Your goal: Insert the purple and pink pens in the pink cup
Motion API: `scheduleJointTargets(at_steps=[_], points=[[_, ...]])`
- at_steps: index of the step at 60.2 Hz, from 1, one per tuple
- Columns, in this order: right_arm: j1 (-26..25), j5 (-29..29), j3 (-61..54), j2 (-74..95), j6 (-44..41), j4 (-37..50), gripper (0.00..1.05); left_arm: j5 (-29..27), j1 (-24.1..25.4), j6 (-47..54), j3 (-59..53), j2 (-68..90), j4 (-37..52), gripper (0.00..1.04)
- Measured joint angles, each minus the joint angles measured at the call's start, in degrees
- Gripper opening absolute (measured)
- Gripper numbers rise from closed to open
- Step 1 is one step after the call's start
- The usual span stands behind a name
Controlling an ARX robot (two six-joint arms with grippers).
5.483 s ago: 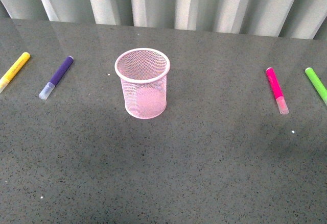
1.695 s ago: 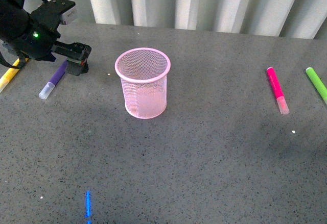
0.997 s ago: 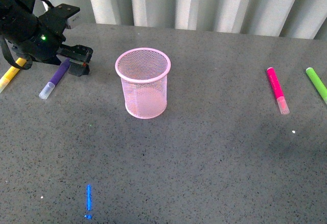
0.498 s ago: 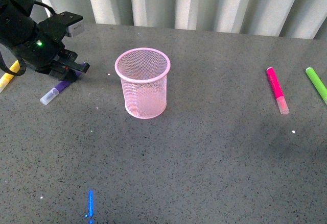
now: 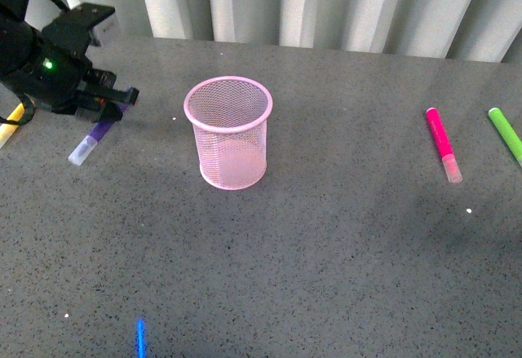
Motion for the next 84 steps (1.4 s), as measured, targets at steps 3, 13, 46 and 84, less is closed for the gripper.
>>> scheduleJointTargets(at_steps=[3,13,46,84], points=[[0.0,0.0,0.0,0.0,-0.02,0.0,0.98,-0.04,0.04,-2.27,-1.31,-1.75,3.98,0.12],[0.02,0.0,0.0,0.0,0.0,0.0,0.98,-0.48,0.31,-11.02,-5.09,-7.19,16.13,0.12],[0.0,0.0,0.0,0.0,0.0,0.0,0.98,-14.73,-17.31,-36.52,-29.35,-15.58,67.41,0.12],[0.0,0.0,0.0,0.0,0.0,0.0,0.98,-19.67,-20.55,-34.45,-29.9,-6.62,72.17,0.12]])
